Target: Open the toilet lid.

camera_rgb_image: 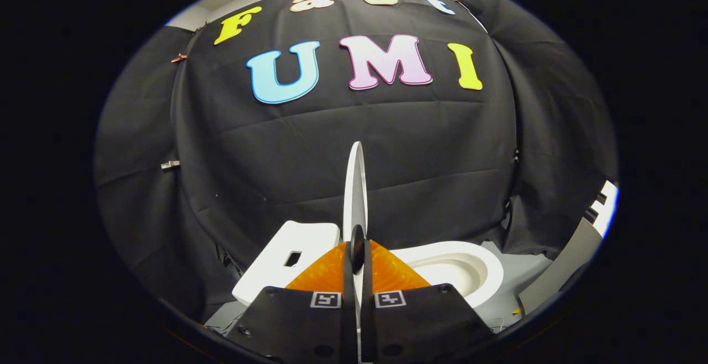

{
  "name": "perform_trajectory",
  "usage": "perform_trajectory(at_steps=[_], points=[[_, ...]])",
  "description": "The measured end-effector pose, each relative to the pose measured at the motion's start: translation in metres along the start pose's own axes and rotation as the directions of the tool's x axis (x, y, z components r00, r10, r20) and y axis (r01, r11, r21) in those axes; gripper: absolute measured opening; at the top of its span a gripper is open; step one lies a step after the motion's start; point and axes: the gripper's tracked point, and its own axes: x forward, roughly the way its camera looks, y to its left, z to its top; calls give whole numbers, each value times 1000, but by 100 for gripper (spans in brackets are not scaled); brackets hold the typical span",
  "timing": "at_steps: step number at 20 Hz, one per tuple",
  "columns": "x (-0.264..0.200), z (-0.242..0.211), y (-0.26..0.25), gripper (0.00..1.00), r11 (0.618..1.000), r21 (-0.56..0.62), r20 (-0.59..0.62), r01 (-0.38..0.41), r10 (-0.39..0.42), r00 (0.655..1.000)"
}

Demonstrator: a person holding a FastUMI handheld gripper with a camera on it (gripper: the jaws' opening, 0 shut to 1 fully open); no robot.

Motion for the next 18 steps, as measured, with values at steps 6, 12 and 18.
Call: perform_trajectory(at_steps=[6, 12, 18], points=[[0, -9, 44, 7, 998, -67, 3, -7, 8, 1000], [-3, -25, 83, 8, 991, -130, 13, -34, 36, 999], [-9, -45, 106, 8, 975, -220, 28, -38, 46, 999]])
